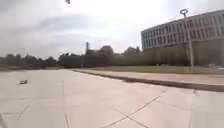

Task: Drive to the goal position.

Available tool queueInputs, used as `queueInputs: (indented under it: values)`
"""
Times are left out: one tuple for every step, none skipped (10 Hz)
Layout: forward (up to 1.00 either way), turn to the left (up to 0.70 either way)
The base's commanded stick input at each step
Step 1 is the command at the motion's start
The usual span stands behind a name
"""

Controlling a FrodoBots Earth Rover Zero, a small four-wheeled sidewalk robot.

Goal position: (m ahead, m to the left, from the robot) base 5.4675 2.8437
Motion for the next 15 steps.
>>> queueInputs:
  values:
    - [0.70,0.00]
    - [0.70,0.00]
    - [0.70,0.00]
    - [0.70,0.00]
    - [0.70,0.00]
    - [0.70,0.00]
    - [0.70,0.00]
    - [0.70,0.00]
    - [0.70,0.00]
    - [0.70,0.00]
    - [0.70,0.00]
    - [0.70,0.00]
    - [0.70,0.05]
    - [0.70,0.21]
    - [0.70,0.33]
